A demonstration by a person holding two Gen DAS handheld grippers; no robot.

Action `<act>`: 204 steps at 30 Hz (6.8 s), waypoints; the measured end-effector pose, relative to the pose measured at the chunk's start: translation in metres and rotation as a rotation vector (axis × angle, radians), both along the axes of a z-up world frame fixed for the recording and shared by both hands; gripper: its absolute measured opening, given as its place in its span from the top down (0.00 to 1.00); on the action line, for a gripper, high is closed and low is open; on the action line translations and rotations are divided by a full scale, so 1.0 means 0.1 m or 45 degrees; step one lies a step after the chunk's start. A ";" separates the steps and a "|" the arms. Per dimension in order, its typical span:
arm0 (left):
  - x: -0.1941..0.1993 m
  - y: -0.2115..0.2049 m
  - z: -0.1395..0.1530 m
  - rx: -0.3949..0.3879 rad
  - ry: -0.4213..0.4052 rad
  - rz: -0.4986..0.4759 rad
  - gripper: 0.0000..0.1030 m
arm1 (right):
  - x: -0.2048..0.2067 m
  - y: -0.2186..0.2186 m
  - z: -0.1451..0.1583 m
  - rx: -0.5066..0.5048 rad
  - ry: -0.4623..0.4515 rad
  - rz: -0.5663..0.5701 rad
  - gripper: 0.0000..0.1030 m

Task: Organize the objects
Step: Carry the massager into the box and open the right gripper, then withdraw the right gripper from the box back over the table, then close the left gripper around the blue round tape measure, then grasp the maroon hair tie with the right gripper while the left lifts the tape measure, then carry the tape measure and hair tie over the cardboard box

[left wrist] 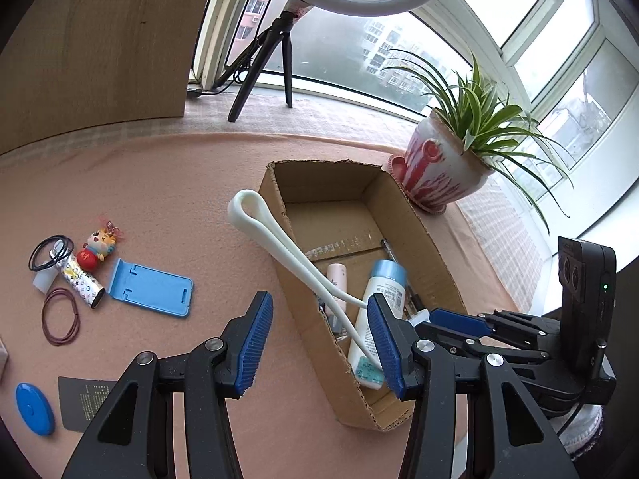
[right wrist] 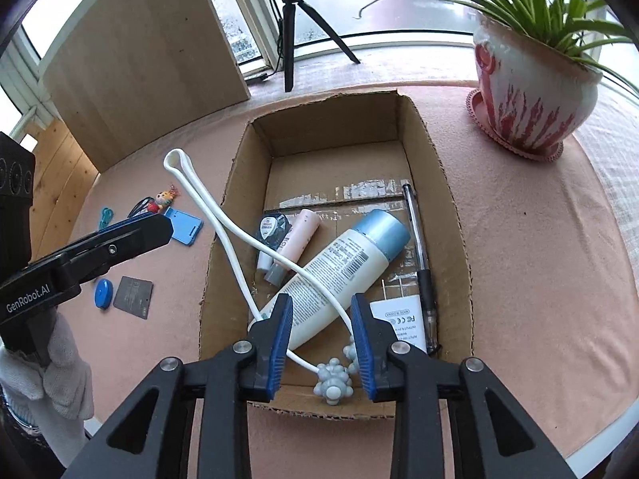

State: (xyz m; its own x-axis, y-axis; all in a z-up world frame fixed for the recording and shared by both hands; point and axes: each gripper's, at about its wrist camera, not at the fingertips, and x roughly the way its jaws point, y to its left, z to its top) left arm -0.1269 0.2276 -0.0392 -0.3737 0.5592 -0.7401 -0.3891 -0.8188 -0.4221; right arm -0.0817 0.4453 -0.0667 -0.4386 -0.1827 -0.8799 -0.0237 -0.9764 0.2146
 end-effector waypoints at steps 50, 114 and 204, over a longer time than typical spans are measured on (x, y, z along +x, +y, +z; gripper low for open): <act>0.53 -2.43 -0.24 -0.167 -0.070 0.497 0.48 | -0.27 -1.04 0.20 -0.019 0.088 0.133 0.67; 0.37 -2.37 -0.92 -0.391 -0.041 0.292 0.46 | -0.83 -2.51 -0.58 -0.095 -0.197 0.365 0.67; 0.28 -0.85 -0.01 -0.158 0.089 0.116 0.48 | 0.21 -0.40 0.49 -0.093 0.168 -0.198 0.96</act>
